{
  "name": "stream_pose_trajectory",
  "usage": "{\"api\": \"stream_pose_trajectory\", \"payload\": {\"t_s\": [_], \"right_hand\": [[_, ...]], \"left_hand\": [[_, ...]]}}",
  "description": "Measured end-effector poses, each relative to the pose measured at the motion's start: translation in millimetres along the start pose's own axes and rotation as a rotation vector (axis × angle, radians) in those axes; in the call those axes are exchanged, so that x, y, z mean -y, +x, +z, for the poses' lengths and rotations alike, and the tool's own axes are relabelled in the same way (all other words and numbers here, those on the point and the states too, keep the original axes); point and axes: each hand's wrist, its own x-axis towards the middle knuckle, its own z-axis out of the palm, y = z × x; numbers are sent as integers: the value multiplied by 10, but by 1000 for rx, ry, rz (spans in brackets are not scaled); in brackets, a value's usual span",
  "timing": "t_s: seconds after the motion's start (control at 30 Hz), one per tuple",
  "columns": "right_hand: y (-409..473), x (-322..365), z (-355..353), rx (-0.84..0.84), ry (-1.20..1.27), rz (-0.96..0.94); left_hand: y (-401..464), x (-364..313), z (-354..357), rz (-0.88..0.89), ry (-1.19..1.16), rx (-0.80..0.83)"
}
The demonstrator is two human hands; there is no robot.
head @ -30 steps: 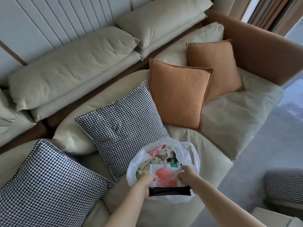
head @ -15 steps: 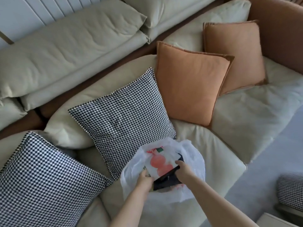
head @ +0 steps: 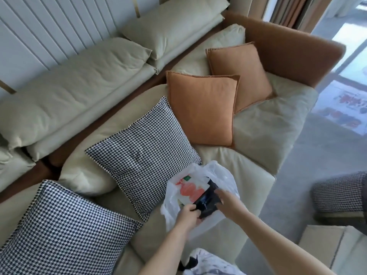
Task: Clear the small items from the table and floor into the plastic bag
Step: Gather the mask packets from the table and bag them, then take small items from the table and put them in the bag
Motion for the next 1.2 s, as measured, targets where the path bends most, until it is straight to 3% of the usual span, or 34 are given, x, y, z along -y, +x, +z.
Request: {"api": "stream_pose_trajectory", "payload": {"t_s": [0.1, 0.23, 0.43, 0.53, 1.0, 1.2], "right_hand": [[-268, -103, -55, -113, 109, 15], [-669, -357, -80, -236, 215, 92], [-1383, -892, 79, -373, 269, 256], [-1775, -1168, 255, -447, 317, 333], [-4037, -2089, 1985, -669, 621, 796], [-4729, -2368, 2711, -711, 842, 980]], "left_hand": [[-229, -183, 13, 116, 65, 18], [-497, -348, 205, 271, 321, 42], [-810, -353, 859, 462, 785, 170], [-1023, -226, 1243, 506, 911, 221], [-2050, 1692, 2547, 749, 1314, 526], [-2293, 2358, 2950, 748, 1438, 625]]}}
